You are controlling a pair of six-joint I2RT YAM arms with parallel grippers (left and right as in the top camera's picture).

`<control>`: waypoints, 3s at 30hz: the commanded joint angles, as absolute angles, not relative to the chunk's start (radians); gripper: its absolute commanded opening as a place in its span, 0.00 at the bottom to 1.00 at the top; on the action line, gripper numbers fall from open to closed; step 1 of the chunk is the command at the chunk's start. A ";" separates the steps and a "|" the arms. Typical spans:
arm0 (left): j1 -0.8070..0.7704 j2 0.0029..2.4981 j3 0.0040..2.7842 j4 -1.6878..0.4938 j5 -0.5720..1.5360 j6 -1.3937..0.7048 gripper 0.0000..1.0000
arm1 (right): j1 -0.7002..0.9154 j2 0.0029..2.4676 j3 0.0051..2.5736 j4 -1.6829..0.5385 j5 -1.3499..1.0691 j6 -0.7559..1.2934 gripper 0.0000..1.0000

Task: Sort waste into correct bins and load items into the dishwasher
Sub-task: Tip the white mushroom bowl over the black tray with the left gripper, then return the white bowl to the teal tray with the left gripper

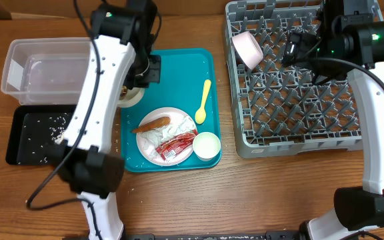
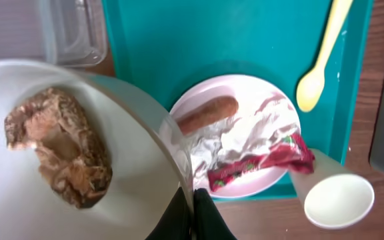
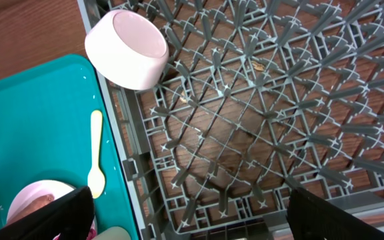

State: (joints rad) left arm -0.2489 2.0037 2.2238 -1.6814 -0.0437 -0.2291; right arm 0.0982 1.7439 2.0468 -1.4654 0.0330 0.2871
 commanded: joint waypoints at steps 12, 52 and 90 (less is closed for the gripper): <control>0.369 1.610 1.524 -1.340 0.611 0.157 0.04 | 0.096 1.741 2.048 -1.476 0.035 0.285 0.95; 0.848 1.946 1.257 -1.028 1.580 0.250 0.04 | 0.096 1.741 2.048 -1.494 0.062 0.282 0.93; -0.405 2.212 1.785 -0.781 -0.144 -0.026 0.04 | 0.096 1.744 2.048 -1.468 0.057 0.285 0.93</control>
